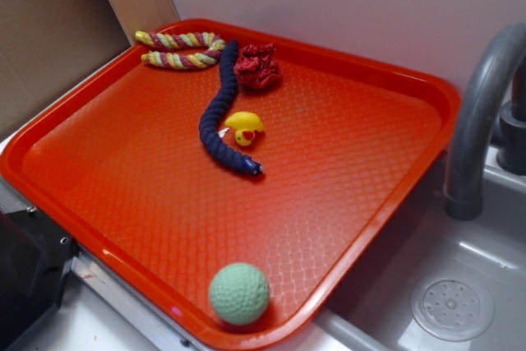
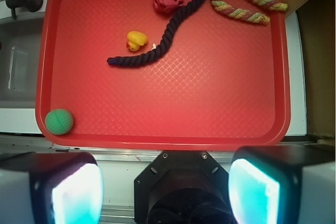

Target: Grab the green ball.

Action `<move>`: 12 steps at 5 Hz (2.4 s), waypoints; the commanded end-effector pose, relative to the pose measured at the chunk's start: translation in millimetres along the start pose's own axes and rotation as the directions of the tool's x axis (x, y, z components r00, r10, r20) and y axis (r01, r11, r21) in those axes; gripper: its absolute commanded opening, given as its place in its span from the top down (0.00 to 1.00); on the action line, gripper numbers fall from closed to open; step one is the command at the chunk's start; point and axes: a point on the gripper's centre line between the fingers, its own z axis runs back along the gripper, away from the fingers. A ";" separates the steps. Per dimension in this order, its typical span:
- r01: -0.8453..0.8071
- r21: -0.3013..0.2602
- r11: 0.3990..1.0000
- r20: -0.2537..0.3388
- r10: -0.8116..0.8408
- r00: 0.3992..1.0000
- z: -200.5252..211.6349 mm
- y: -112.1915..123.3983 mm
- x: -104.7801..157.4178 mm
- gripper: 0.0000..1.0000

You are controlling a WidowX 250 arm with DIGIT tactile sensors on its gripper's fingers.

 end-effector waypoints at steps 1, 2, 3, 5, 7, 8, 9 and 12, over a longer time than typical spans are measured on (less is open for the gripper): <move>0.000 0.000 1.000 0.000 0.000 1.000 0.0 0.0 0.0 0.00; 0.243 -0.113 0.963 0.050 -0.239 0.970 -52.6 -48.5 5.9 0.00; 0.485 -0.124 0.866 0.160 -0.465 0.871 -93.4 -101.4 24.9 0.00; 0.789 -0.351 0.504 0.220 -0.775 0.593 -151.1 -172.4 -25.8 0.00; 0.903 -0.217 0.372 0.113 -0.909 0.401 -196.1 -153.6 -48.9 0.00; 0.897 -0.188 0.399 0.132 -0.895 0.426 -195.5 -162.5 -35.5 1.00; 0.870 -0.210 0.446 0.139 -0.867 0.479 -194.9 -159.7 -23.7 1.00; 0.754 -0.080 0.652 0.228 -0.724 0.651 -132.7 -121.4 20.3 1.00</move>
